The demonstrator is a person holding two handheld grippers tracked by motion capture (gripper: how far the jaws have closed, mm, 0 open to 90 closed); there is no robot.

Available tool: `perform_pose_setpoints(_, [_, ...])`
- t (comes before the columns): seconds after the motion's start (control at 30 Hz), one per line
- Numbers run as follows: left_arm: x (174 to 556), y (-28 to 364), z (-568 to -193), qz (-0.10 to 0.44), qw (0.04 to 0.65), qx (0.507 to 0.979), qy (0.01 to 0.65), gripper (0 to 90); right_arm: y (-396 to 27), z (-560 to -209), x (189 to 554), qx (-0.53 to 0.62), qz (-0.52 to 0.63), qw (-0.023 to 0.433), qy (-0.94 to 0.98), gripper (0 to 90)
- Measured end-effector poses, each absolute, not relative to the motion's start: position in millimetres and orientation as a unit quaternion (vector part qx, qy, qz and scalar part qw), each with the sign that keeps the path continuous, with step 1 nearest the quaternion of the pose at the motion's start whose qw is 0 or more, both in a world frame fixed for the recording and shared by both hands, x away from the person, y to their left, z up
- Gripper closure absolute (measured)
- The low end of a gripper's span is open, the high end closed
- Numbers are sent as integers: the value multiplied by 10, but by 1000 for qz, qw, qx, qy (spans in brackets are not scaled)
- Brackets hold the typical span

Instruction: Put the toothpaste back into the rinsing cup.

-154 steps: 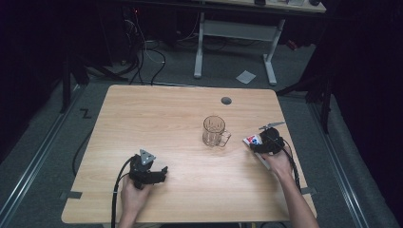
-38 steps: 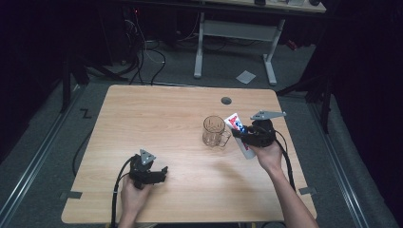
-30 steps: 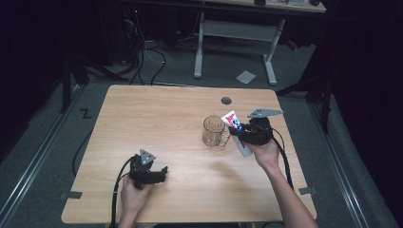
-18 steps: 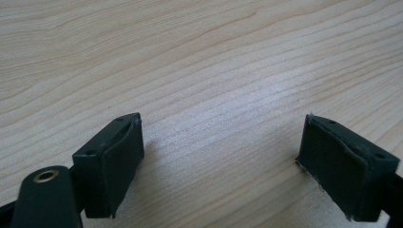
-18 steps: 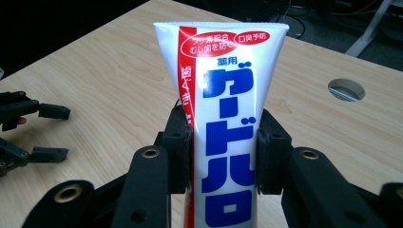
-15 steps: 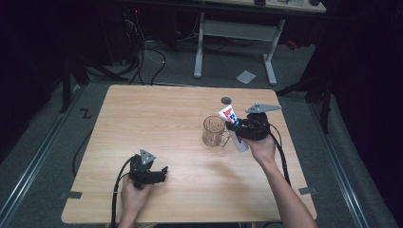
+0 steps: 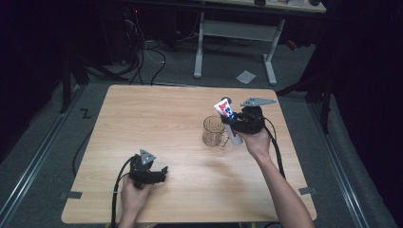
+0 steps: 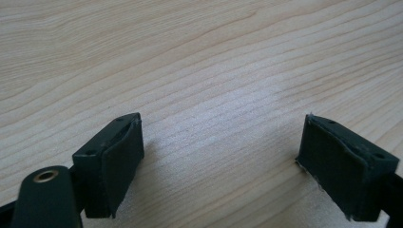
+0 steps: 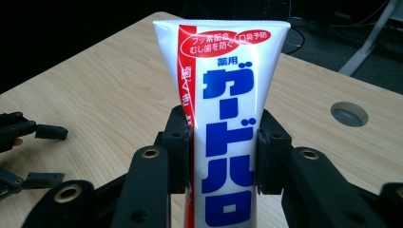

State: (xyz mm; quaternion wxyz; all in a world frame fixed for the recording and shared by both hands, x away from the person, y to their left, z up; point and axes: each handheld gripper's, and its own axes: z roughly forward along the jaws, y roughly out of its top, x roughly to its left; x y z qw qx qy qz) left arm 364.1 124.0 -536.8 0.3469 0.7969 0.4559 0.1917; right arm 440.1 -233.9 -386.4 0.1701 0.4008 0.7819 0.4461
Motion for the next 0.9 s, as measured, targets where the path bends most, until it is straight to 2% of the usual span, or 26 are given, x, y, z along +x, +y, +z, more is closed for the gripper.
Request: perform_pose_setpoints(0.9, [3642,1240,-5367,192,347,797,456,153,-2212,-3769,4599,401,458,177,774,638])
